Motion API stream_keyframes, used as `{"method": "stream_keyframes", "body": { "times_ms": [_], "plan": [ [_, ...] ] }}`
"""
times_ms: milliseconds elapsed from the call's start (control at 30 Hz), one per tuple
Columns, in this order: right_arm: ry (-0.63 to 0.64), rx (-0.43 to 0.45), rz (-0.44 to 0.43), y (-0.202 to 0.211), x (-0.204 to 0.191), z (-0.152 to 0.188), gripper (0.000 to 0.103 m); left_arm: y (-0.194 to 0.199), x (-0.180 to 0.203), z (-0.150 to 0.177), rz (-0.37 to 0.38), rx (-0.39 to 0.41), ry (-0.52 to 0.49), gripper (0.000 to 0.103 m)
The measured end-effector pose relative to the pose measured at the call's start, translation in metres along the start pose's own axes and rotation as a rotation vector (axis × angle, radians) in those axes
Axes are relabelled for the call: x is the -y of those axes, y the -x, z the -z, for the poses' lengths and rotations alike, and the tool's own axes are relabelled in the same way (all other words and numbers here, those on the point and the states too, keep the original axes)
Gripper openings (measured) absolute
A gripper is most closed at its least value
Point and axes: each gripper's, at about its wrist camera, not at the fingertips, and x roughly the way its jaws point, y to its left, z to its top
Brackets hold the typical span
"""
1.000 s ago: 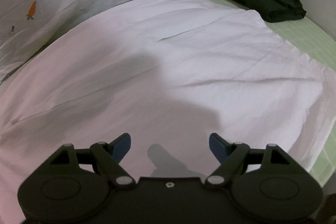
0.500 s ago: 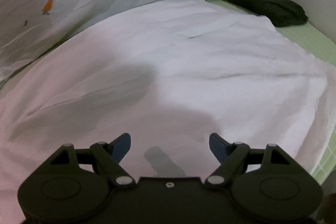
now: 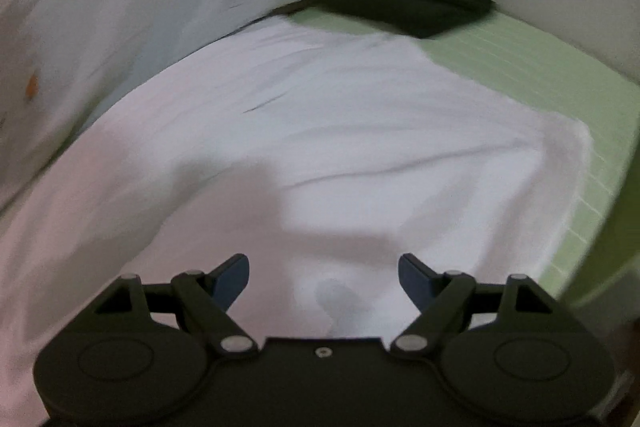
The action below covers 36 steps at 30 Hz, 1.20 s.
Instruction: Fold clothes
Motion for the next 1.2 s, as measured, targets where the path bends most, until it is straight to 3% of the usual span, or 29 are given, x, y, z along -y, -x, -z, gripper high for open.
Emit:
{"method": "stream_keyframes", "body": {
  "times_ms": [167,333,533,700,1067,1200],
  "plan": [
    [-0.206,0.025,0.021,-0.003,0.064,-0.020,0.083,0.019,0.004,0.009,-0.019,0.035,0.022,0.035],
    [-0.306,0.063,0.052,-0.011,0.111,-0.046,0.083,0.035,0.014,0.028,0.002,0.018,0.050,0.036],
    [-0.283,0.103,0.120,-0.019,0.135,-0.065,0.085,0.045,0.030,0.063,0.021,-0.003,0.022,0.040],
    [-0.299,0.098,0.115,-0.026,0.155,-0.071,0.086,0.045,0.044,0.083,0.063,-0.050,0.068,0.042],
    [-0.345,0.068,0.159,-0.046,0.182,-0.076,0.089,0.047,0.065,0.108,0.077,-0.087,0.048,0.044],
    [-0.392,0.040,0.126,-0.051,0.189,-0.070,0.089,0.048,0.070,0.115,0.083,-0.100,0.022,0.044]
  ]
}}
